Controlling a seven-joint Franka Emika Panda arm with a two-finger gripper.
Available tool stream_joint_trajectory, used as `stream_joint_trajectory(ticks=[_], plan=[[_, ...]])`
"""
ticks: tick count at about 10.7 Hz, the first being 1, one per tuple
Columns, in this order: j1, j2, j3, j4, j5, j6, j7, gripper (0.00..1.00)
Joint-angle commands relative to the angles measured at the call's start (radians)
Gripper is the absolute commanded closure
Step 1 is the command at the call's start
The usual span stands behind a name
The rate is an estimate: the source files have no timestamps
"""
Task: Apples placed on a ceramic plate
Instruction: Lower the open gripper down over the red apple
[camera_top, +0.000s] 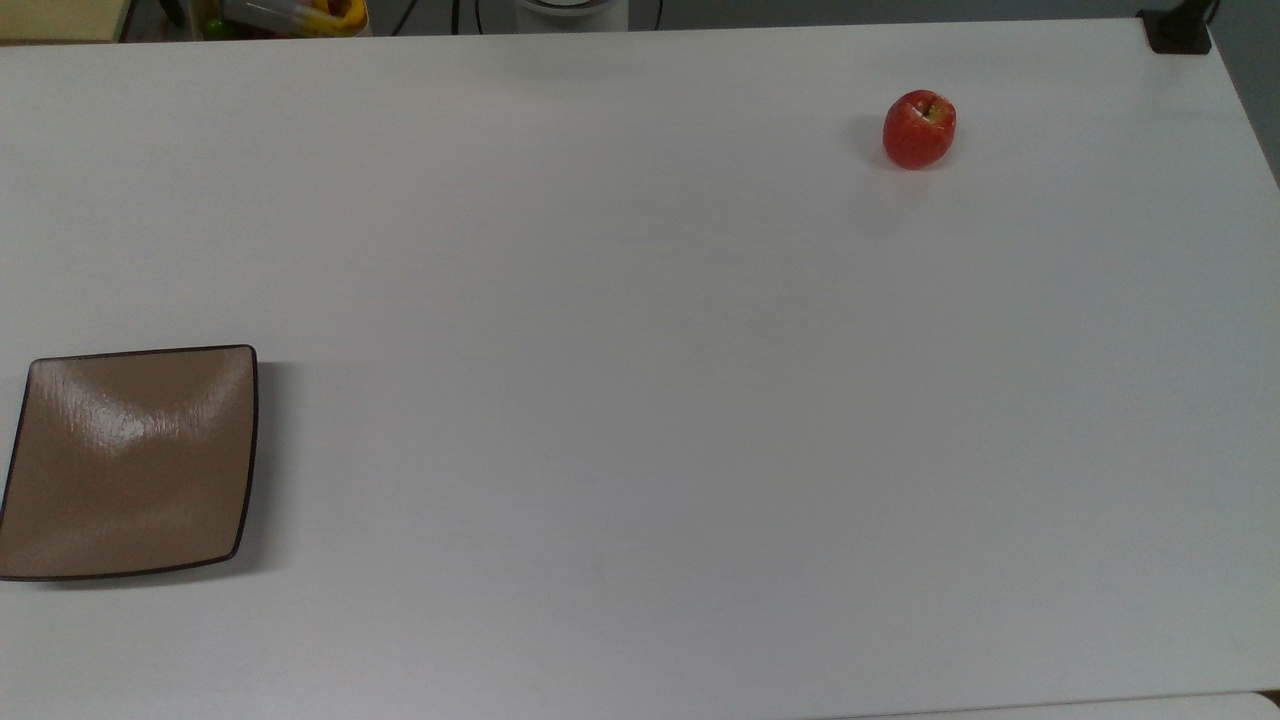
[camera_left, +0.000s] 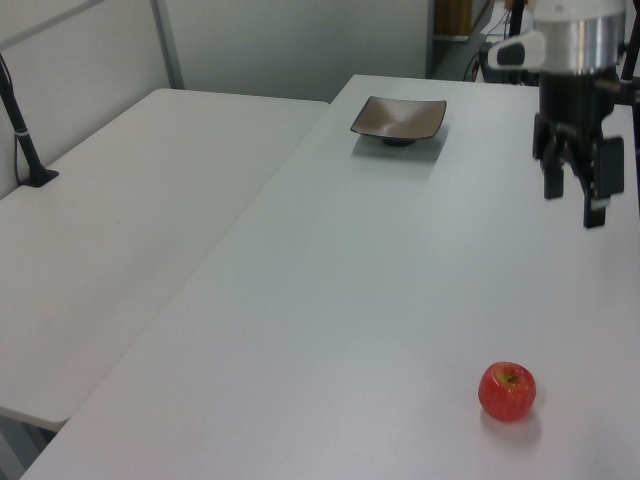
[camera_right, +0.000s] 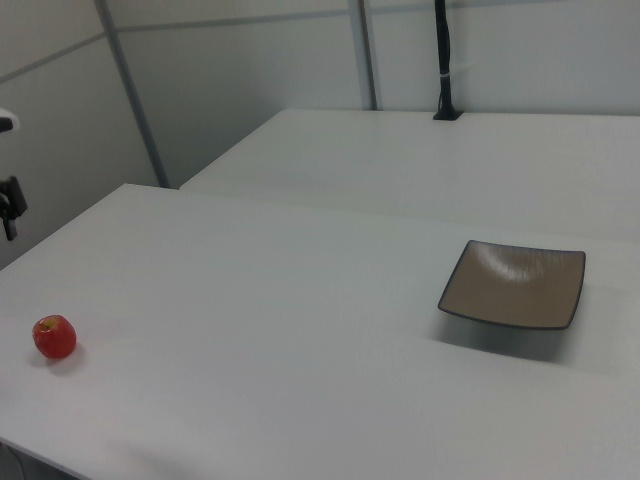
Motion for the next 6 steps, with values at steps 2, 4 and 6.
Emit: stream_joint_trajectory(ticks=[2, 4, 6], plan=[[0.048, -0.004, 0.038, -0.174, -0.011, 0.253, 0.041, 0.00], [0.059, 0.029, 0.054, -0.212, -0.058, 0.320, 0.060, 0.00], [0.067, 0.077, 0.060, -0.237, -0.125, 0.391, 0.110, 0.00]])
